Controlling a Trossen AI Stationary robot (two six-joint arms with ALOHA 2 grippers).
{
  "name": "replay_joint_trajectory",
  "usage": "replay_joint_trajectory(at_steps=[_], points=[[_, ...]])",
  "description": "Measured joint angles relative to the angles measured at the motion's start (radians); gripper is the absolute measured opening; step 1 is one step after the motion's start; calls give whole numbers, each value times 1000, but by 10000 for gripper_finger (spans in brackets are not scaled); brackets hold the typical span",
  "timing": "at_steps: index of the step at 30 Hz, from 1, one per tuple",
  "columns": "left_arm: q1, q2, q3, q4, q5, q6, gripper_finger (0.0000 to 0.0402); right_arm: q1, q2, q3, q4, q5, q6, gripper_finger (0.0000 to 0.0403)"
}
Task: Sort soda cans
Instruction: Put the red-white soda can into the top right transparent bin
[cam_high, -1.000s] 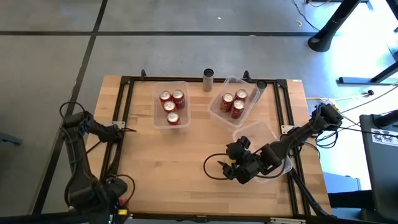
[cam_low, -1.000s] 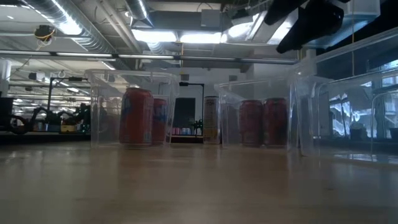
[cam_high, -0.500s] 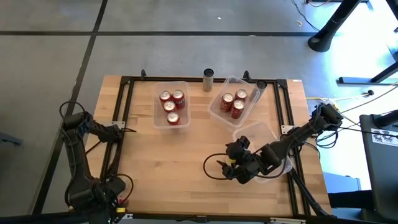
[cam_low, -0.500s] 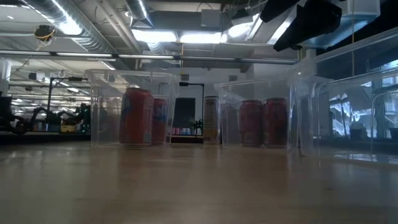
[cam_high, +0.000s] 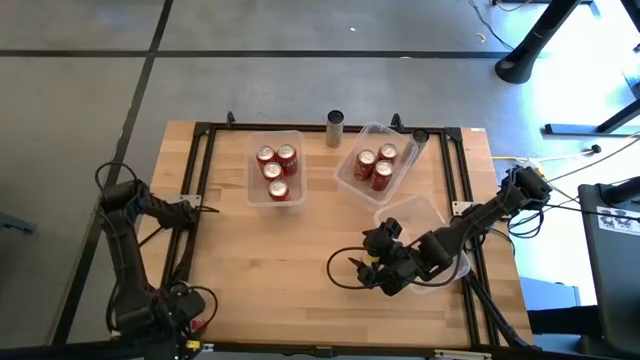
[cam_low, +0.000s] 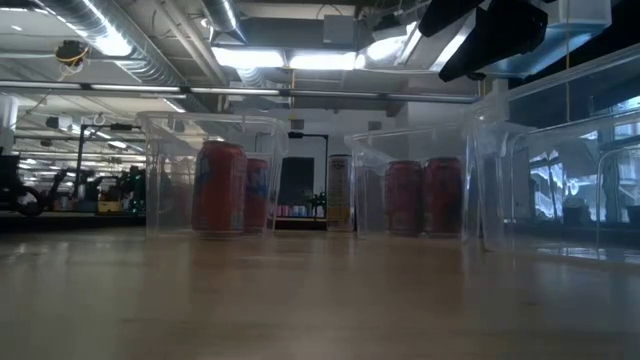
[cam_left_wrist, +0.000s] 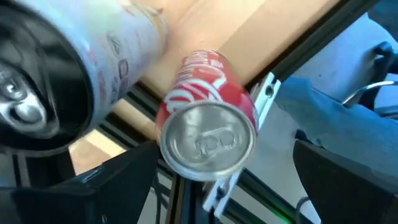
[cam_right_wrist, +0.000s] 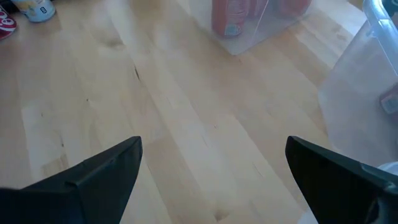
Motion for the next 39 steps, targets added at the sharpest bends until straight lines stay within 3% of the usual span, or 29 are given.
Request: replay_joint_trajectory(at_steps=[26,34,39], points=[[1,-5,-137,142,32,69,362,0,0,0,0,1,-3,395],[-9,-4,-139,129,38,160,319,0,0,0,0,8,-3,395],[-19,-4,-141,128,28,204,316,0,0,0,0,8,-3,395]])
